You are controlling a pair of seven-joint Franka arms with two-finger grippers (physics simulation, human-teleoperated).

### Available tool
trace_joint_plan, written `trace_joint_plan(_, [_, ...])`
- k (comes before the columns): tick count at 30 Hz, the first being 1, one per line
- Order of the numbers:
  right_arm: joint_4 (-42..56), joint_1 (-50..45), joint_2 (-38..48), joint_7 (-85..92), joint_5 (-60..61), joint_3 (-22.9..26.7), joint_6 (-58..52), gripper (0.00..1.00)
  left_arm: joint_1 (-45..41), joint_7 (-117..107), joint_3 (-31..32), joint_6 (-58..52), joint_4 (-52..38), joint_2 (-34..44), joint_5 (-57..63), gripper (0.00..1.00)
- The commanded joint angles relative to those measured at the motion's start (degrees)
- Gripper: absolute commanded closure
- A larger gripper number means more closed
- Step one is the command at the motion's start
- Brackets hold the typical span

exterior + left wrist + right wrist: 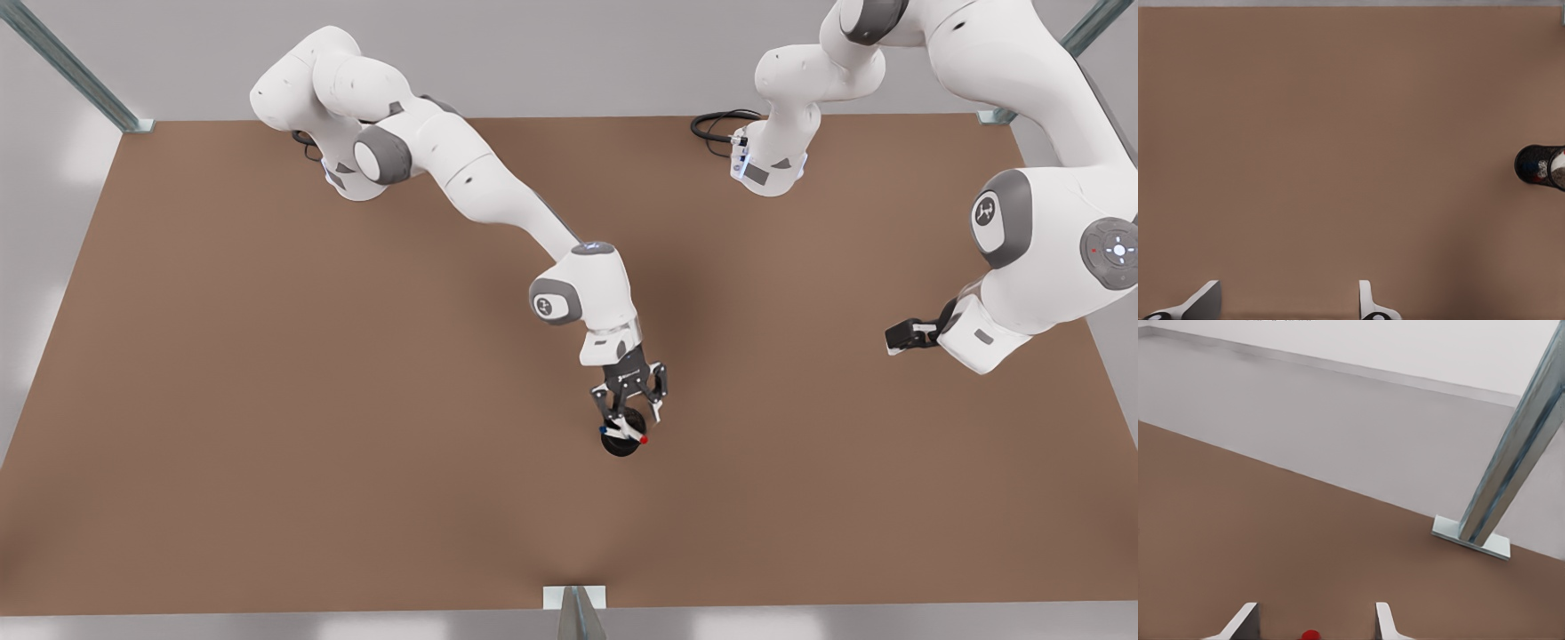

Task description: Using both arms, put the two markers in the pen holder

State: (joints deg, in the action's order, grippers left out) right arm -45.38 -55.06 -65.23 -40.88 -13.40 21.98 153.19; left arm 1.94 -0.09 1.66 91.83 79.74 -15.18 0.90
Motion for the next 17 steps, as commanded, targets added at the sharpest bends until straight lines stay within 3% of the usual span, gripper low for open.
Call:
trace_joint_plan(1, [-0.67,2.23,7.38,2.03,6.98,-0.01,-13.51,0.00,0.08,-3.95,0.01,0.01,-0.03,0.06,-0.02,0.00])
trace_joint_plan(3, [-5.32,14.00,23.37,7.81,14.97,-3.08,-35.66,0.00,0.08,-3.95,0.01,-0.25,-0.03,0.15,-0.81,0.00])
trace_joint_plan(4, [-20.42,27.97,39.18,18.37,15.25,-13.53,-39.89,0.00,-0.09,-3.77,0.01,-0.60,-0.03,0.15,-1.87,0.00])
trace_joint_plan(5, [-36.43,40.28,52.64,27.86,14.72,-19.34,-42.78,0.00,-0.18,0.00,0.01,-0.78,-0.03,0.15,-1.87,0.00])
trace_joint_plan(6, [-38.64,43.90,55.82,31.04,14.72,-19.35,-52.71,0.00,-0.09,1.76,0.01,-0.78,-0.03,0.15,-1.60,0.00])
trace_joint_plan(7, [-38.20,45.74,53.89,31.65,10.77,-20.05,-55.89,0.00,-0.09,2.12,0.01,-0.78,-0.03,0.15,-1.51,0.00])
trace_joint_plan(9, [-46.80,49.26,60.65,38.16,13.05,-19.70,-54.83,0.00,-0.53,2.03,0.01,-0.78,-0.03,0.06,-1.51,0.00])
trace_joint_plan(10, [-47.61,49.35,59.96,38.16,13.05,-20.93,-58.52,0.00,-0.53,1.94,0.01,-0.60,-0.03,-0.73,-1.51,0.00])
trace_joint_plan(12, [-35.74,50.32,51.34,39.91,12.96,-21.46,-63.62,0.00,-0.62,2.20,0.09,-0.78,-0.03,-1.87,-1.60,0.00])
trace_joint_plan(17, [-35.74,50.76,51.42,41.32,12.79,-22.16,-60.64,0.00,-0.71,3.79,0.27,-2.01,-0.12,-1.87,-1.60,0.00])
